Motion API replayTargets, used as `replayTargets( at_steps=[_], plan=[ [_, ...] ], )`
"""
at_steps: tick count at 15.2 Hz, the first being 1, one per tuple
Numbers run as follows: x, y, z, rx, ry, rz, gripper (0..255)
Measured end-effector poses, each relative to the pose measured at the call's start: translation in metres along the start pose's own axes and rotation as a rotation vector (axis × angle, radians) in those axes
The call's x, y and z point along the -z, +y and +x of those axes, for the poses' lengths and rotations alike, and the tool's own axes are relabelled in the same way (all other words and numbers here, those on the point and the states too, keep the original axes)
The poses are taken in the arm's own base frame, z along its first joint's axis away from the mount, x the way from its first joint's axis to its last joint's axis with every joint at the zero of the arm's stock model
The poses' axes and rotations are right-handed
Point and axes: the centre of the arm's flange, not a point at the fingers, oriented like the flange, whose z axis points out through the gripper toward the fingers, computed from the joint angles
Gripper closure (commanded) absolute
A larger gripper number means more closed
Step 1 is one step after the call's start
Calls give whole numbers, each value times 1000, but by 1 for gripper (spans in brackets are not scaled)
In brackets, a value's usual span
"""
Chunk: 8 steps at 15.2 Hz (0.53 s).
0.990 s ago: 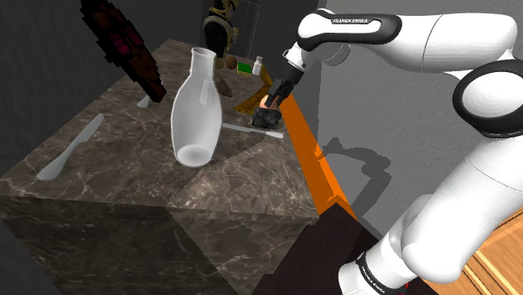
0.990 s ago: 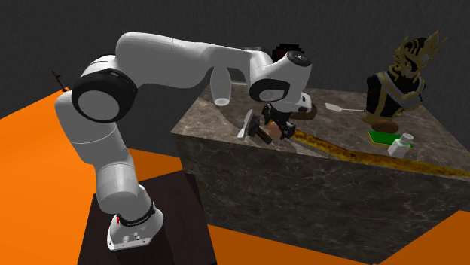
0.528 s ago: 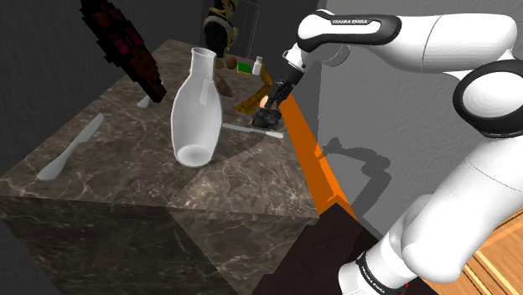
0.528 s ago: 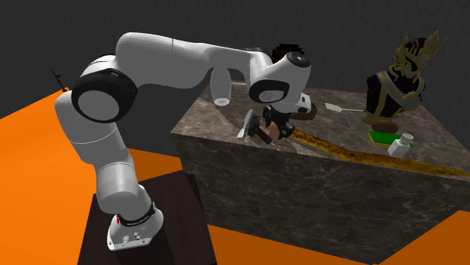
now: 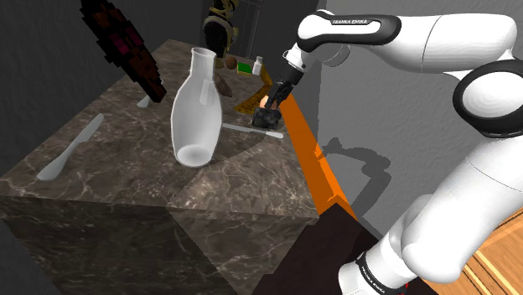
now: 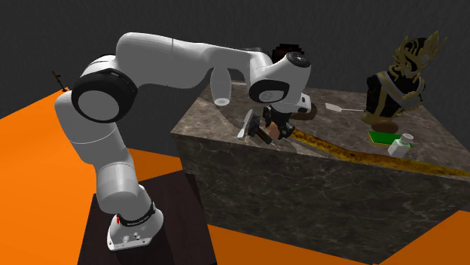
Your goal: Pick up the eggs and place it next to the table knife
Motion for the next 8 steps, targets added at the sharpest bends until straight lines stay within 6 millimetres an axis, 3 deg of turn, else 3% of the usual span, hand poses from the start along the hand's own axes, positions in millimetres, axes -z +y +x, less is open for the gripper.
replayTargets(
  at_steps=[8],
  plan=[
    [30,-8,4,1,-1,1,255]
  ],
)
